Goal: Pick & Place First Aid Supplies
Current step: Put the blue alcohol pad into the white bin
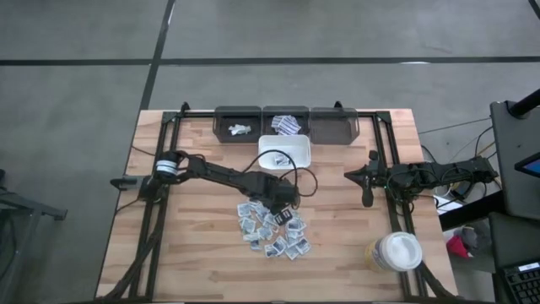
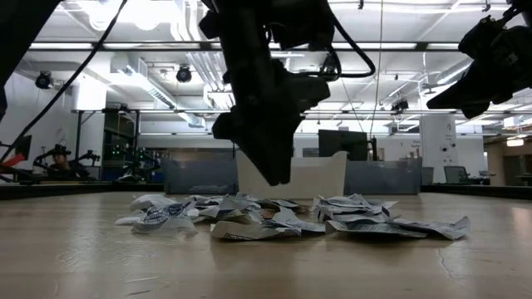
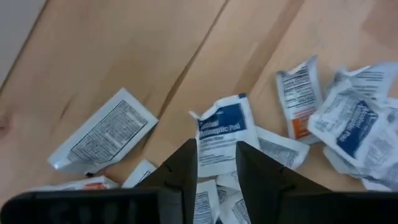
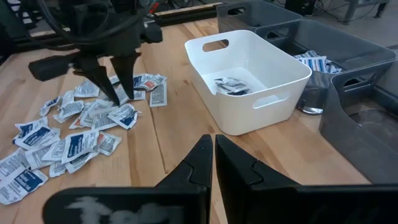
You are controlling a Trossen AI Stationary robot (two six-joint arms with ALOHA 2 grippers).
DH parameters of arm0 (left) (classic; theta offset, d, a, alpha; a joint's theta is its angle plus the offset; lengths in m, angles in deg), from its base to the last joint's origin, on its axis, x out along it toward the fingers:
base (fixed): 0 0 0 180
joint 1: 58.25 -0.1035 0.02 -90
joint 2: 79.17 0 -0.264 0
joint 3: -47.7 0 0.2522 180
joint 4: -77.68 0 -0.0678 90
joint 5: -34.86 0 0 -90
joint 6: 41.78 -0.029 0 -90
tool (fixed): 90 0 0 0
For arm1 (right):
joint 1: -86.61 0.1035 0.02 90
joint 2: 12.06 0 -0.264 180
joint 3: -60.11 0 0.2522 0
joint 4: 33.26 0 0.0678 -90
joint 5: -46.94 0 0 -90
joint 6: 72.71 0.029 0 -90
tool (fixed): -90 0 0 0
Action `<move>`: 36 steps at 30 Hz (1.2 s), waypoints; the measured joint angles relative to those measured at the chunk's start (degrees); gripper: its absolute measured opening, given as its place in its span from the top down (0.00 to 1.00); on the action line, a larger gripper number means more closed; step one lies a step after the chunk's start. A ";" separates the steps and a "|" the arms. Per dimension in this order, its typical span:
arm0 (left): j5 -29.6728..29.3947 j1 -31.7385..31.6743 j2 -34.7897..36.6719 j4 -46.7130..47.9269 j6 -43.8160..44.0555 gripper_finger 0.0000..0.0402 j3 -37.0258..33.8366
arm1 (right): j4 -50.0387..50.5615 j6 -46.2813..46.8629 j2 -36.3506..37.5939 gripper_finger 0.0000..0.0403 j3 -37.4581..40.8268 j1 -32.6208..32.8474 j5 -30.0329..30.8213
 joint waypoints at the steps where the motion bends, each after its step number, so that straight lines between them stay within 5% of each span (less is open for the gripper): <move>1: 0.01 -0.01 0.00 -0.19 0.39 0.74 -0.31 | 0.02 0.00 0.00 0.96 0.00 0.00 0.02; 31: -0.31 -1.32 -1.83 -6.25 4.35 0.74 -5.95 | 0.00 0.20 0.00 0.96 0.00 0.00 0.02; 36: -3.07 -1.22 -2.11 -5.76 6.04 0.83 -5.35 | 0.00 0.20 0.00 0.96 0.00 0.00 0.00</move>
